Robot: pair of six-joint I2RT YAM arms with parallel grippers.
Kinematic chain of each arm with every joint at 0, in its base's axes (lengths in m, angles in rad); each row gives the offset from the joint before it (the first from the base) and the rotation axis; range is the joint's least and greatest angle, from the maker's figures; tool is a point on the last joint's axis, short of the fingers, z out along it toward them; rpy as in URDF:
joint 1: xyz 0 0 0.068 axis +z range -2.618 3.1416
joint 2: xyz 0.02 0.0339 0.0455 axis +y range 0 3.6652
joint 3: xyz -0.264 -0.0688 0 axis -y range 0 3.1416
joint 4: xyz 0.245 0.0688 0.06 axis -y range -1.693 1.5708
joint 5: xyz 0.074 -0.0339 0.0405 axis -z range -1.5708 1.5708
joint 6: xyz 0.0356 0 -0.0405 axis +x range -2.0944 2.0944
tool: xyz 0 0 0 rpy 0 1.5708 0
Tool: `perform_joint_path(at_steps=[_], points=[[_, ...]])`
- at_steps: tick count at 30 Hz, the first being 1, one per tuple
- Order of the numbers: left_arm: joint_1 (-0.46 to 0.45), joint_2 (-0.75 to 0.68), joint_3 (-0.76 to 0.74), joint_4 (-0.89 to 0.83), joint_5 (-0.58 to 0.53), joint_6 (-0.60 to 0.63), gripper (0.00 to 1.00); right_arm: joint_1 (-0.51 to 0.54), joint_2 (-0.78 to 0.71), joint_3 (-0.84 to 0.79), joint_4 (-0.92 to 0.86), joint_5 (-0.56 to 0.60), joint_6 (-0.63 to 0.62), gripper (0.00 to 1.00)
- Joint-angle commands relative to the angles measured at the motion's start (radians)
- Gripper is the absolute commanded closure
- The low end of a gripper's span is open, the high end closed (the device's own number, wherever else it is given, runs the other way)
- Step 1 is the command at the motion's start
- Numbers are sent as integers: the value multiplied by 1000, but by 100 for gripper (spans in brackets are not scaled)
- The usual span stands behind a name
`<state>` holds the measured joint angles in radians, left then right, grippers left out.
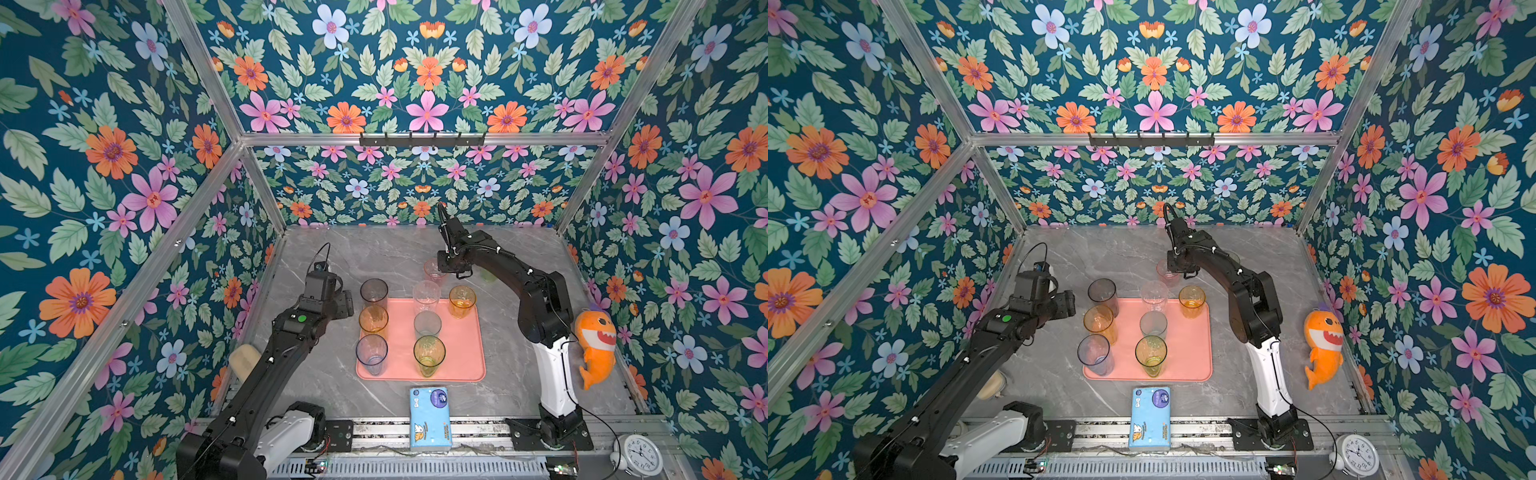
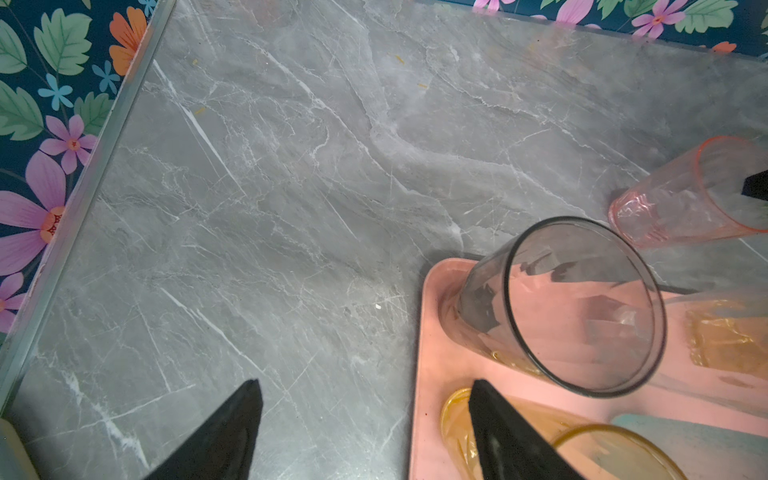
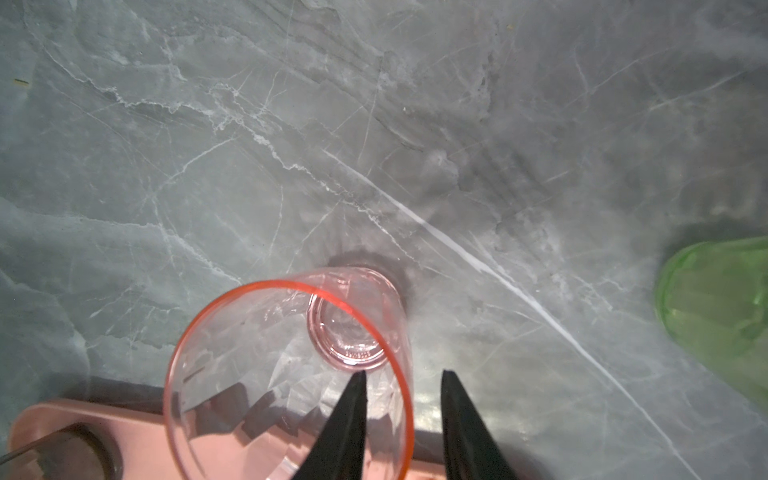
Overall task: Place the glasses into the tray
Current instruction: 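Move the right gripper to the pink cup and lower onto its rim, then close the right gripper on the pink cup's rim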
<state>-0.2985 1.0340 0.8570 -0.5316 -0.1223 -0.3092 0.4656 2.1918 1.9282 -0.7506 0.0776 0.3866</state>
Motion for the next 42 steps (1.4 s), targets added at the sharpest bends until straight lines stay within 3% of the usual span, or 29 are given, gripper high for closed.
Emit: perform_joint_path(at_steps=[1,24,42], points=[[0,-1,-3,13,0,1,19,1,8,10,-16,-7,5,69],[-1,1,-2,13,3,1,19,-1,18,40,-40,-8,-4,100],[1,3,-3,13,4,1,19,-1,-91,42,-100,43,-41,100]])
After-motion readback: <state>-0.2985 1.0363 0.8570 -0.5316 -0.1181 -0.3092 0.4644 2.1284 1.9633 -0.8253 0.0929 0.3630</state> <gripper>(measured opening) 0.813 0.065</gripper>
